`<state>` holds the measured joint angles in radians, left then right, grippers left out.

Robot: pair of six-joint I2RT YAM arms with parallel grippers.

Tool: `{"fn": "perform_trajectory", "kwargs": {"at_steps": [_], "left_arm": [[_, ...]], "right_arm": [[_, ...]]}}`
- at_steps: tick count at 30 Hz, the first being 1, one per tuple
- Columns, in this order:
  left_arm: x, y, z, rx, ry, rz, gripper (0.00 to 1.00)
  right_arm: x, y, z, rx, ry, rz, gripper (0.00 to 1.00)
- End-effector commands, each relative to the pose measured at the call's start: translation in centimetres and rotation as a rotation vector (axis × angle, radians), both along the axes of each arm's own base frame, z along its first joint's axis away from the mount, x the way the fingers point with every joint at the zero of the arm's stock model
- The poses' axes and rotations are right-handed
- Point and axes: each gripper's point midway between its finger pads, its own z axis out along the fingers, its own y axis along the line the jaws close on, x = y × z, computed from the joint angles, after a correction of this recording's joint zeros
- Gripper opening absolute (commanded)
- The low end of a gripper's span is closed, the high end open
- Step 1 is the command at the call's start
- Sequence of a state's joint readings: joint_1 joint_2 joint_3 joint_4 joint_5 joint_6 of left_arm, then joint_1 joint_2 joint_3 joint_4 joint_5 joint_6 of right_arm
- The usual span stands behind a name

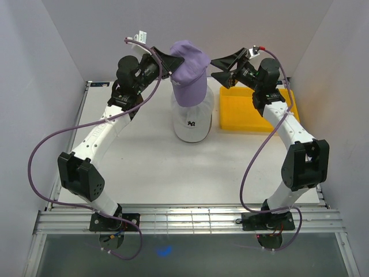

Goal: Stack the hats

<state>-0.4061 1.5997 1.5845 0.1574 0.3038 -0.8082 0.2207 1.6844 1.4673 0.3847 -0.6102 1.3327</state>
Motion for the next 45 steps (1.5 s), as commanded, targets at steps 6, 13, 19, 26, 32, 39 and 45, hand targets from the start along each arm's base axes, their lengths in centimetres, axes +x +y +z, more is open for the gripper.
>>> {"fn": "perform_trajectory", "kwargs": {"at_steps": [6, 13, 19, 26, 32, 39, 45], "left_arm": [[-0.2, 1.0, 3.1, -0.015, -0.054, 0.064, 0.0], [0.2, 0.7, 3.1, -0.017, -0.042, 0.055, 0.0], [0.2, 0.3, 3.2, -0.025, -0.034, 0.042, 0.0], [0.3, 0.0, 3.4, -0.028, -0.031, 0.03, 0.0], [0.5, 0.0, 3.5, -0.025, -0.029, 0.034, 0.0], [0.5, -0.1, 3.3, -0.018, -0.023, 0.025, 0.0], [0.6, -0.3, 3.1, -0.019, -0.019, 0.017, 0.0]], "right_arm": [[-2.5, -2.8, 1.7, -0.003, -0.133, -0.086, 0.85], [-4.9, -0.9, 3.7, -0.067, -0.34, -0.013, 0.84], [-6.6, 1.8, 4.4, -0.193, -0.459, 0.037, 0.83], [-7.5, 3.1, 3.7, -0.245, -0.499, 0.082, 0.79], [-7.8, 3.6, 1.9, -0.259, -0.482, 0.115, 0.62], [-8.1, 4.0, 1.1, -0.256, -0.478, 0.145, 0.6], [-8.3, 4.6, 0.9, -0.252, -0.476, 0.188, 0.59]]}}
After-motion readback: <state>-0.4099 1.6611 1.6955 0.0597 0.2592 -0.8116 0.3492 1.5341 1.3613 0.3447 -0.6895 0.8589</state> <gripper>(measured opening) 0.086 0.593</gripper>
